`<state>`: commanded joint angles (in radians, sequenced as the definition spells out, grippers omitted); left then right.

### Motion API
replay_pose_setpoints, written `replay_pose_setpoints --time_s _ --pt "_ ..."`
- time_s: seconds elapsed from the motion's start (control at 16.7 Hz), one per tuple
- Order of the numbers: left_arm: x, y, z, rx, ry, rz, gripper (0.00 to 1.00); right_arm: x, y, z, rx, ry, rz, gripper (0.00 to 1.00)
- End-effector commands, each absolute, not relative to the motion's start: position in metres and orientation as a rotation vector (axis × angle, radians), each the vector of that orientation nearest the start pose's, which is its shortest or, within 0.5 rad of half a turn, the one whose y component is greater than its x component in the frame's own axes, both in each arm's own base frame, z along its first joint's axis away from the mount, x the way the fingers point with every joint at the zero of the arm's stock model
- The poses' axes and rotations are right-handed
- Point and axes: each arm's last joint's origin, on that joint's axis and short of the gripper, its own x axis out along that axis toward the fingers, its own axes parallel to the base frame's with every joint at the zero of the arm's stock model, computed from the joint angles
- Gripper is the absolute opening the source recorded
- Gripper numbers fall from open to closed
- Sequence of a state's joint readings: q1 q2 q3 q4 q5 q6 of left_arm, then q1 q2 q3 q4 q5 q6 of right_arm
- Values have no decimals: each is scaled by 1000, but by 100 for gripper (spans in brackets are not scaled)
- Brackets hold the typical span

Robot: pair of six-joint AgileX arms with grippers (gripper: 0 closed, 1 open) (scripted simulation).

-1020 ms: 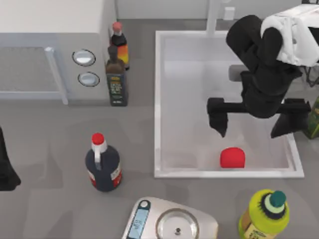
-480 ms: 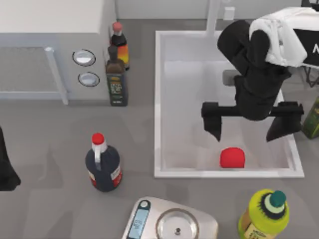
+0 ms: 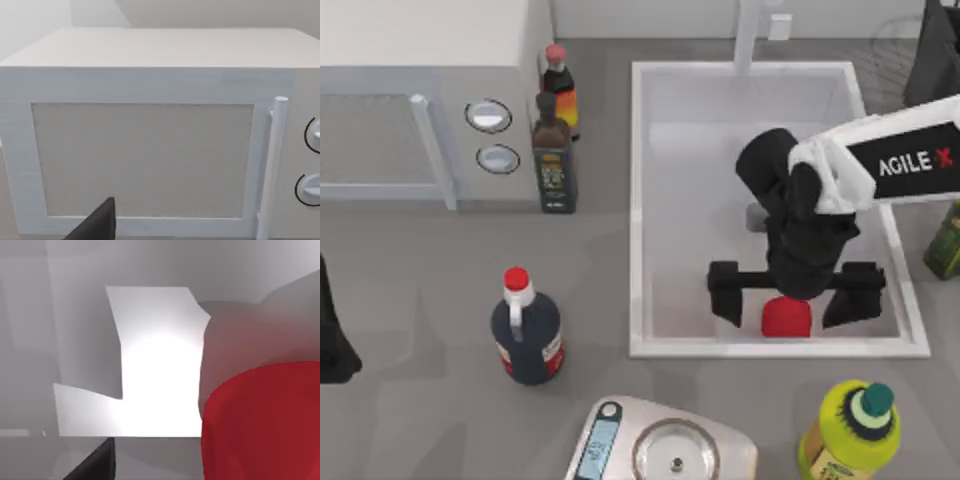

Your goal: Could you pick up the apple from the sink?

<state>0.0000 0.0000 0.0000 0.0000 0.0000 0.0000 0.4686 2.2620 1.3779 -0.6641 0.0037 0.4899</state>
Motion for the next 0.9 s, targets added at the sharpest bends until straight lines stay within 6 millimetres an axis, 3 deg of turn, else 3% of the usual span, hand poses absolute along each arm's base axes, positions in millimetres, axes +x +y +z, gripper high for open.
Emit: replay_pose_setpoints --time_s 0.12,0.24,0.48,0.9 --pt "106 -1 160 0 0 0 100 349 181 25 13 1559 -3 100" --pt "106 -1 160 0 0 0 100 346 179 11 8 1569 -7 100" --pt "106 -1 160 0 0 0 100 345 179 9 8 1571 -8 100" --pt "106 -1 160 0 0 0 100 345 179 9 8 1571 -8 47"
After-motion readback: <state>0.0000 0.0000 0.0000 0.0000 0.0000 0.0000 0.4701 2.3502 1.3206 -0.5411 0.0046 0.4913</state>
